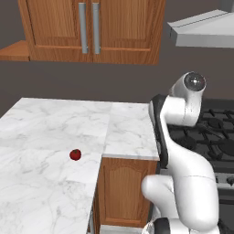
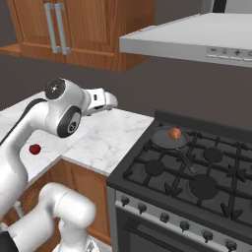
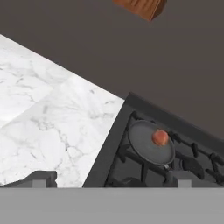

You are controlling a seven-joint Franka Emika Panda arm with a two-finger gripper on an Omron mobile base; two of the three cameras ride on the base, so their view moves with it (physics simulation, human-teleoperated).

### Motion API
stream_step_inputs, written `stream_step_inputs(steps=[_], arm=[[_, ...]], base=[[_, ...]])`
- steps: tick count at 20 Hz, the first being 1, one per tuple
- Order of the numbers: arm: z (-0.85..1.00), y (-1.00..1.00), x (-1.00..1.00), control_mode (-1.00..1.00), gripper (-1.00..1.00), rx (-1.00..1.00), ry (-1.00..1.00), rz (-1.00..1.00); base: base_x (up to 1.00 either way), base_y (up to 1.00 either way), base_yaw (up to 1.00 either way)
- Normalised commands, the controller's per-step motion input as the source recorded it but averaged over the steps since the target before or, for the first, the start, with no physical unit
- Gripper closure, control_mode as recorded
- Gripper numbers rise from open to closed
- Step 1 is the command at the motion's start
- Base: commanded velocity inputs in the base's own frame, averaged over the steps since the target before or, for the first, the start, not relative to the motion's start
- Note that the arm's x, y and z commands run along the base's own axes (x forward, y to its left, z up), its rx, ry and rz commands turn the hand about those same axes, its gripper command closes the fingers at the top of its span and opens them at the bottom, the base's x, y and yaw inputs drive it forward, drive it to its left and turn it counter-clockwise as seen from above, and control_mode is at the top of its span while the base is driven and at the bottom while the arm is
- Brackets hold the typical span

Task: Place the pan on the rear left burner on the stove. Then place the tomato and the onion in the pan and turn on the rear left burner.

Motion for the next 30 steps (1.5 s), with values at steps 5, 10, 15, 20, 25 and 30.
stream_step_inputs(steps=[5,10,15,20,25,30], arm=[[-0.36,0.27,-0.26,-1.0,-1.0,-0.01,-0.01,0.03],[-0.65,0.41,-0.06,-1.0,-1.0,-0.02,0.0,0.12],[-0.28,0.19,-0.11,-1.0,-1.0,0.03,0.0,0.05],[-0.08,0.16,-0.13,-1.0,-1.0,0.13,0.0,0.03],[0.0,0.29,-0.1,-1.0,-1.0,0.16,0.0,0.02],[0.0,0.42,-0.06,-1.0,-1.0,0.13,0.0,0.01]], base=[[0.0,0.0,0.0],[0.0,0.0,0.0],[0.0,0.0,0.0],[0.0,0.0,0.0],[0.0,0.0,0.0],[0.0,0.0,0.0]])
